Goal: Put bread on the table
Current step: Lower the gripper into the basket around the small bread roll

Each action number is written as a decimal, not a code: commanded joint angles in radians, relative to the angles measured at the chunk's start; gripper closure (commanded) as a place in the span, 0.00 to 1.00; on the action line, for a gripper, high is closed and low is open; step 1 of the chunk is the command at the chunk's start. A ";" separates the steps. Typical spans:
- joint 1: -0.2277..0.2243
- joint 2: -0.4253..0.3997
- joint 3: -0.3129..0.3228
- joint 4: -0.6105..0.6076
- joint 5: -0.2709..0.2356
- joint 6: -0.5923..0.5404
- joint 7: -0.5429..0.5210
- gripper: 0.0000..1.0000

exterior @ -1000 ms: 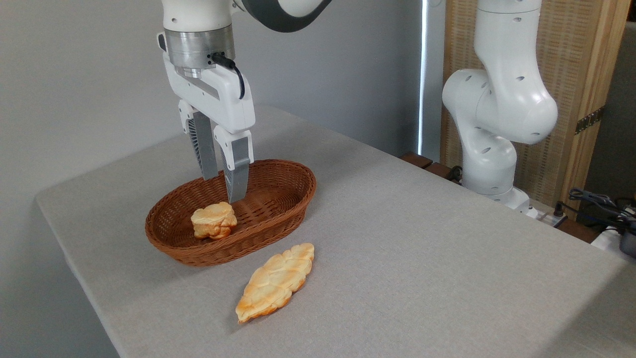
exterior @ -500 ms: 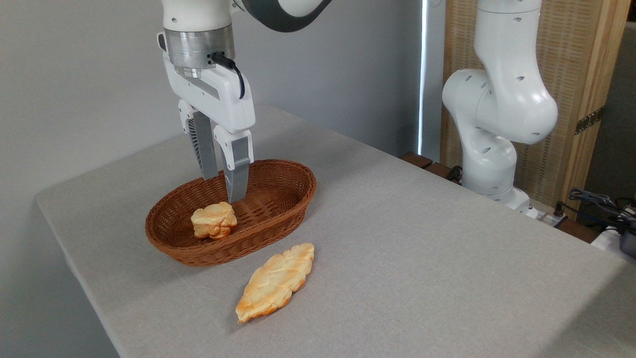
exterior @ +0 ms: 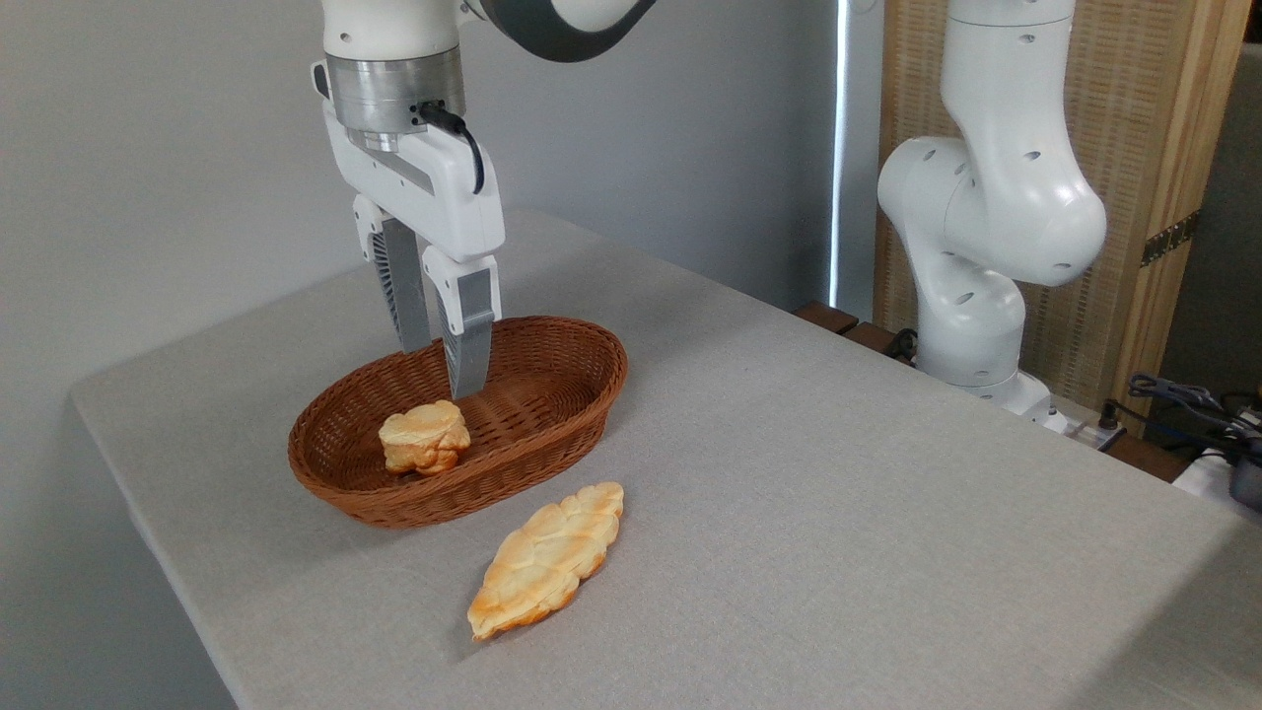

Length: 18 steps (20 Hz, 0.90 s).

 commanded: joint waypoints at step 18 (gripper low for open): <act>-0.128 0.144 -0.034 -0.132 -0.022 0.237 0.008 0.00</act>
